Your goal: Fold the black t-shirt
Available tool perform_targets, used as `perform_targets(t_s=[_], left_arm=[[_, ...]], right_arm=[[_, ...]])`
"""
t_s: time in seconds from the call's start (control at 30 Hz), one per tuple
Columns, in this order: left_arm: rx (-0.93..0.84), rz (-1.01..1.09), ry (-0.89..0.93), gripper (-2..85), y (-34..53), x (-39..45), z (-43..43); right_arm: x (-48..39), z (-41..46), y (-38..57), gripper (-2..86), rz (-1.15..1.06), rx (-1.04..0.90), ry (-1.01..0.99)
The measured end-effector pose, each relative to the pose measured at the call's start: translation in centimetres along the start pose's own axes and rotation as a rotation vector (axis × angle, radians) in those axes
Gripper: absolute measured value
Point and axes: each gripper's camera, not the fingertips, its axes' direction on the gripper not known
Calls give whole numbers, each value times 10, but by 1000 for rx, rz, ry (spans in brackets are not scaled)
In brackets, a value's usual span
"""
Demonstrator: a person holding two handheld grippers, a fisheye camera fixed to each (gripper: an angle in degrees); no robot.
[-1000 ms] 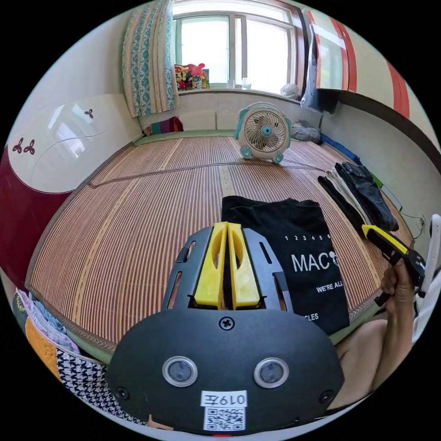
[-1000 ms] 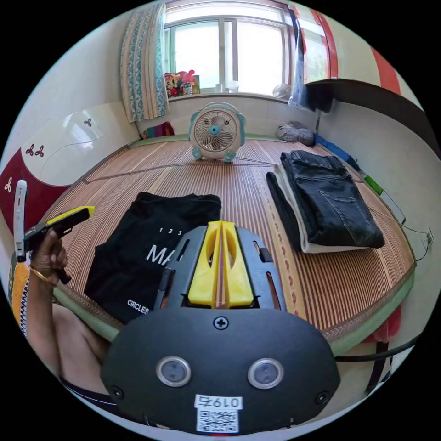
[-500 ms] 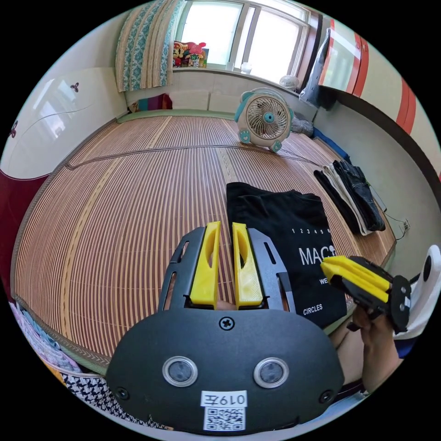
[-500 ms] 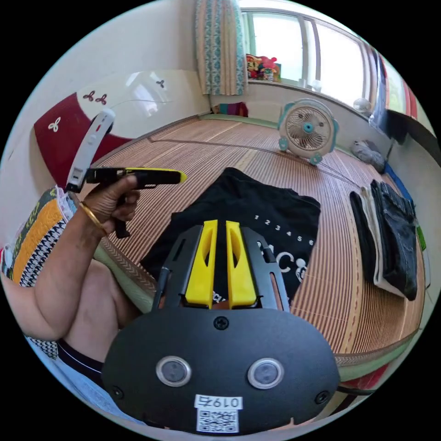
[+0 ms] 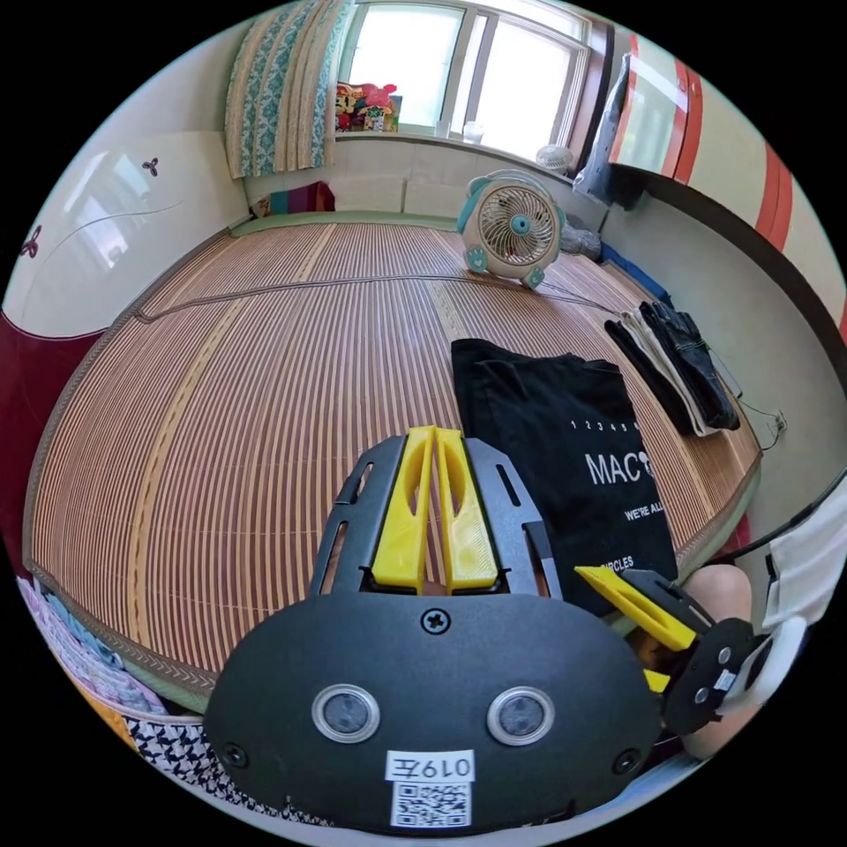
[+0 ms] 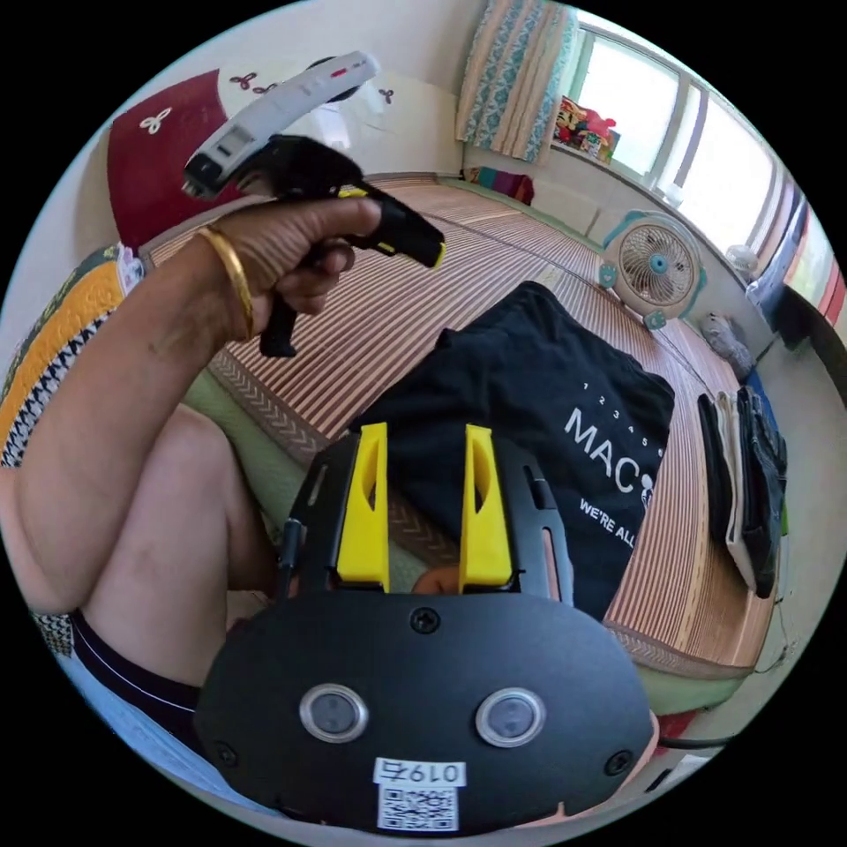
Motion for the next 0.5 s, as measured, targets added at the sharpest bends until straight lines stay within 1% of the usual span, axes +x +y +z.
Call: perform_targets(t_s=[0.13,0.2,0.23,0.27,0.33,0.4,0.5], left_arm=[[11,-8,11,9,9,-14,-4],[21,-21,10,10,11,-21,-6],[25,-26,9,10,11,-26,-7],[23,-26,15,11,11,-31,-6],[10,-21,27,12,10,-36,-3],[-2,-10,46,14,9,-40,0],[-19,-5,131,25,6,-46,3]], right_arm=[[-34,6,0,120,-84,-14,53],[-39,6,1,90,-83,-11,69],[-38,3,1,59,-69,-9,88],[-35,-3,2,30,-61,-4,74],[-23,-13,3,7,-17,3,27],[-5,-25,6,-1,48,28,-26],[16,-57,16,-6,105,138,-59]])
